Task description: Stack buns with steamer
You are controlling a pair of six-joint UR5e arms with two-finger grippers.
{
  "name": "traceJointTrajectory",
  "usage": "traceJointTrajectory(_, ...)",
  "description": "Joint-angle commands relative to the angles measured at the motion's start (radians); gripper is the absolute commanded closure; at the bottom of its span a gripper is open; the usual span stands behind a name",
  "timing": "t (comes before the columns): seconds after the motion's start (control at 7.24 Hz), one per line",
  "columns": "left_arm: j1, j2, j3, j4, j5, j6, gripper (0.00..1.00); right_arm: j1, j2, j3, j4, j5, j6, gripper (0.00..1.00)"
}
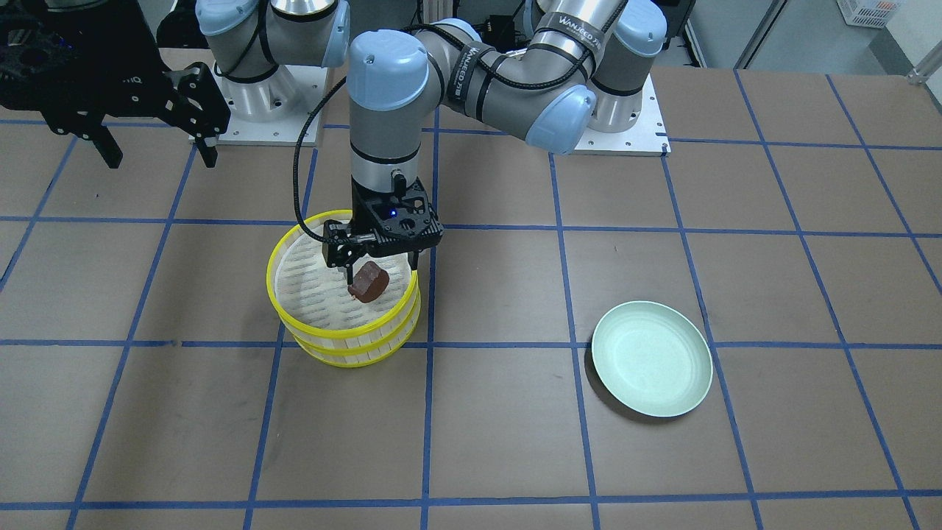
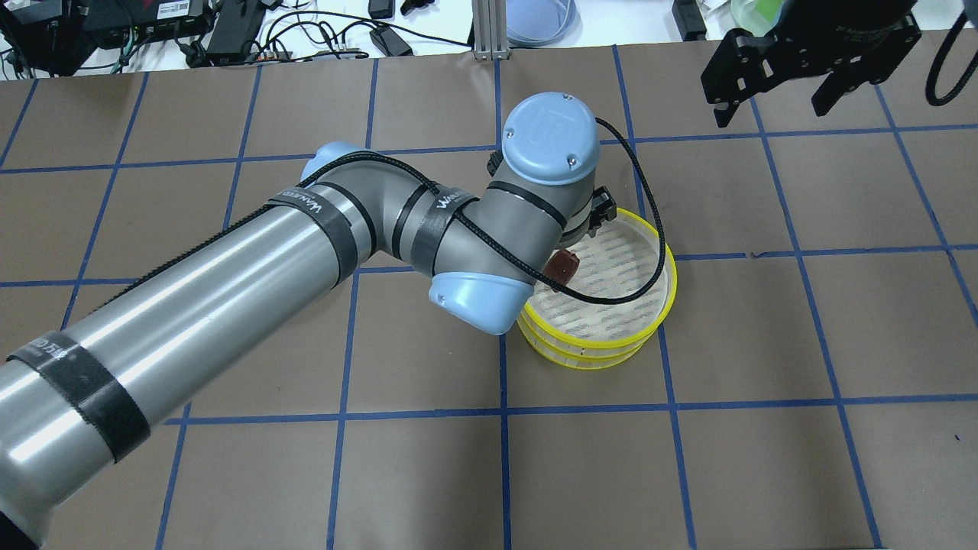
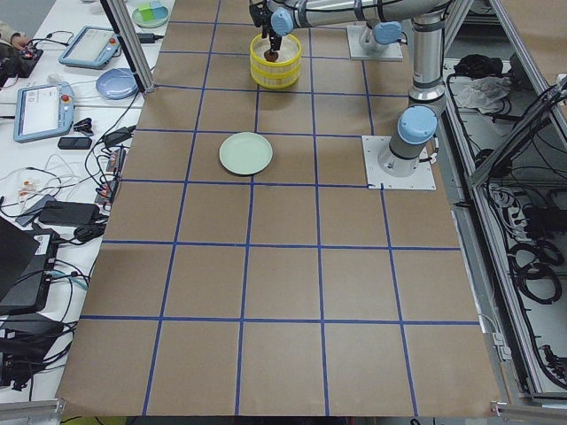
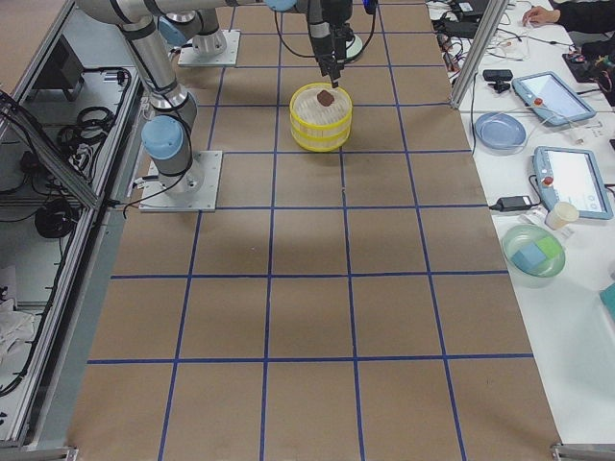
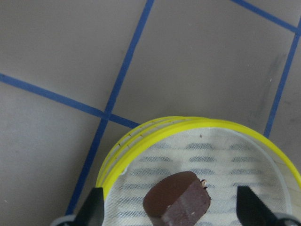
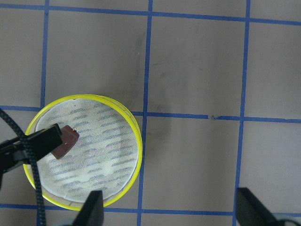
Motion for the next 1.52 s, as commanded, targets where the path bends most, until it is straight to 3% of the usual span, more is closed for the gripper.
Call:
traceJointTrajectory(0.0, 0.139, 0.072, -0.004, -0.075, 0.007, 0.251, 0.00, 0.000, 0.000, 0.000, 0.000, 0.000, 0.000, 0.00)
traceJointTrajectory(0.55, 0.408, 0.246, 0.033, -0.330, 0.004, 0.725, 0.00, 0.000, 0.000, 0.000, 0.001, 0.000, 0.000, 0.00)
traceJointTrajectory(0.97, 0.480, 0.321, 0.157, -0.573, -0.003, 0.780, 0.00, 0.000, 0.000, 0.000, -0.003, -0.001, 0.003, 0.00)
traceJointTrajectory(1.38, 0.492, 0.330, 0.140, -0.618, -0.010, 0.780, 0.00, 0.000, 0.000, 0.000, -0.002, 0.000, 0.003, 0.00)
